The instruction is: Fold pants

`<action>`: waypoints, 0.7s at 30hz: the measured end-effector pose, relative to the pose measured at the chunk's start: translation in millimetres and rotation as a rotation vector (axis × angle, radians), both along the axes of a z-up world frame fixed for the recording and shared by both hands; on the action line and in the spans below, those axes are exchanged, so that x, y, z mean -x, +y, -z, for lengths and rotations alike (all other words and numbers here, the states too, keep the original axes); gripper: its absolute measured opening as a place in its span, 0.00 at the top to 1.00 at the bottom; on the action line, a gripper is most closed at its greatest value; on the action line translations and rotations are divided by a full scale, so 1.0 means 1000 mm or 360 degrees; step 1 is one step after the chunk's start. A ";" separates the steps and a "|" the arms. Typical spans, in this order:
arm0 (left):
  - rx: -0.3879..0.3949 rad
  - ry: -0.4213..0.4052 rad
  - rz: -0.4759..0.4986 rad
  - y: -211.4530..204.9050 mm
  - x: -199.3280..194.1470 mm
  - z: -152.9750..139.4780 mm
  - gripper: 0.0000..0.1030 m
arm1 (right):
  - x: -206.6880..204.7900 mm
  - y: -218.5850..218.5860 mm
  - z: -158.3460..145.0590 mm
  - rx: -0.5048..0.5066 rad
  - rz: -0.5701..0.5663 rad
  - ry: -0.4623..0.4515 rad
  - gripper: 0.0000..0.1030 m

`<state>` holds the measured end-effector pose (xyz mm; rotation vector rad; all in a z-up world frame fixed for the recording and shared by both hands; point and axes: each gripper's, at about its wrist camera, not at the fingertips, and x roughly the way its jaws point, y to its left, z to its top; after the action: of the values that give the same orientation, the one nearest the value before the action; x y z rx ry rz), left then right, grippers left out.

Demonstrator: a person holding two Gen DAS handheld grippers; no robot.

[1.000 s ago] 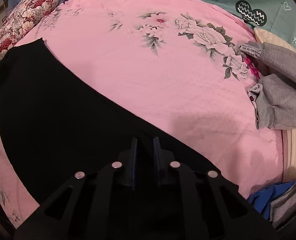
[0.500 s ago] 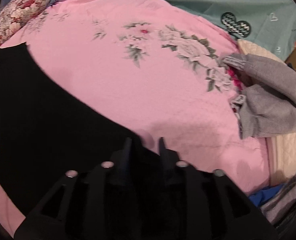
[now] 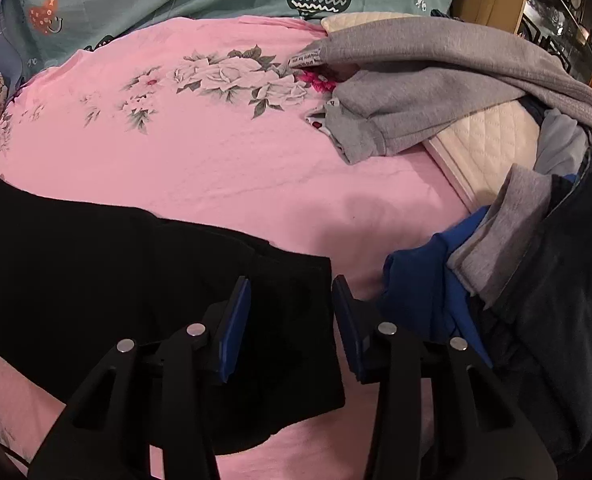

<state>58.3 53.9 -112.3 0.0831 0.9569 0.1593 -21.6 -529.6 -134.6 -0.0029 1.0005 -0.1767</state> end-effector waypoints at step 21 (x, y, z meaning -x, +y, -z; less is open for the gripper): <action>0.0051 0.0008 0.0027 -0.002 -0.005 0.000 0.02 | 0.045 -0.016 -0.011 -0.0197 0.0334 -0.0104 0.54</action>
<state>62.9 51.5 -112.4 0.0623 0.9631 0.1285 -66.9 -545.9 -124.1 0.2203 0.9442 -0.3047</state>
